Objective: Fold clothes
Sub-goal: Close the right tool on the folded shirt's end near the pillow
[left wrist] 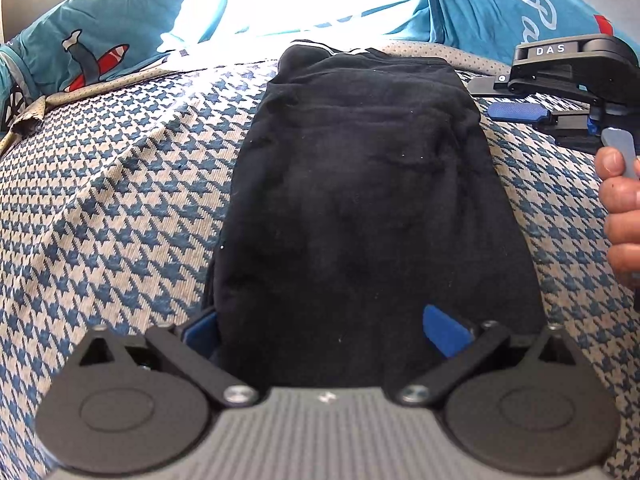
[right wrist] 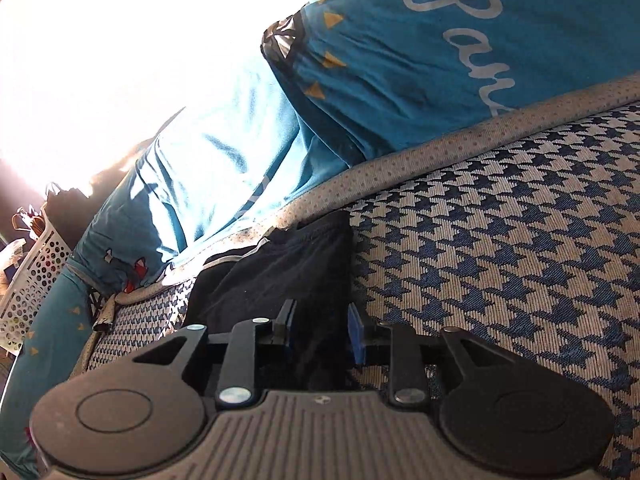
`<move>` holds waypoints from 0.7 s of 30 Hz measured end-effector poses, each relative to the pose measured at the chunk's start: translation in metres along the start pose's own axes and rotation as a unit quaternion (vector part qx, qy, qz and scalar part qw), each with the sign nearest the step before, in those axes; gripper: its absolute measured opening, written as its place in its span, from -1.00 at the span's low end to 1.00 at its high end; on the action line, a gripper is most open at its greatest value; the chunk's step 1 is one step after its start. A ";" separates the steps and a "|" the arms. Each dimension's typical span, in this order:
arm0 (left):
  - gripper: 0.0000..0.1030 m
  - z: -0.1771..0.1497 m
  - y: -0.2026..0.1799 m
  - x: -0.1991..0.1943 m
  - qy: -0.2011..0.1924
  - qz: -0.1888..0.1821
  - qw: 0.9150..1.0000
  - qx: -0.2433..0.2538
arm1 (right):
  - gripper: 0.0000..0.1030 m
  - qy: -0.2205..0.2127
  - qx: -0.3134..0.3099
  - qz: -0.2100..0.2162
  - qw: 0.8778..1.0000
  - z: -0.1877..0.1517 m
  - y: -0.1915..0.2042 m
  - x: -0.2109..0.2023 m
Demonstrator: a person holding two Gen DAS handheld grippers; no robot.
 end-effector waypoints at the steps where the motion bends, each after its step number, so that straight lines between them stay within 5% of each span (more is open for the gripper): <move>1: 1.00 0.000 0.000 0.000 0.000 -0.001 1.000 0.001 | -0.48 0.001 0.008 0.002 1.000 0.002 -0.003 0.002; 13: 1.00 0.001 0.001 0.003 0.000 -0.002 1.000 0.002 | -0.47 0.022 0.095 0.050 0.994 0.010 -0.021 0.031; 21: 1.00 0.001 0.001 0.002 0.000 -0.004 1.000 0.004 | -0.47 0.030 0.075 0.074 0.994 0.011 -0.010 0.045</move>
Point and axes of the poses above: each gripper's, at about its wrist camera, not at the fingertips, and x roughly the way its jaws point, y to its left, z to its top, the point moved 8 cm from there along x, roughly the way its jaws point, and after that the axes turned 7 degrees about -z, right-handed, at the moved point
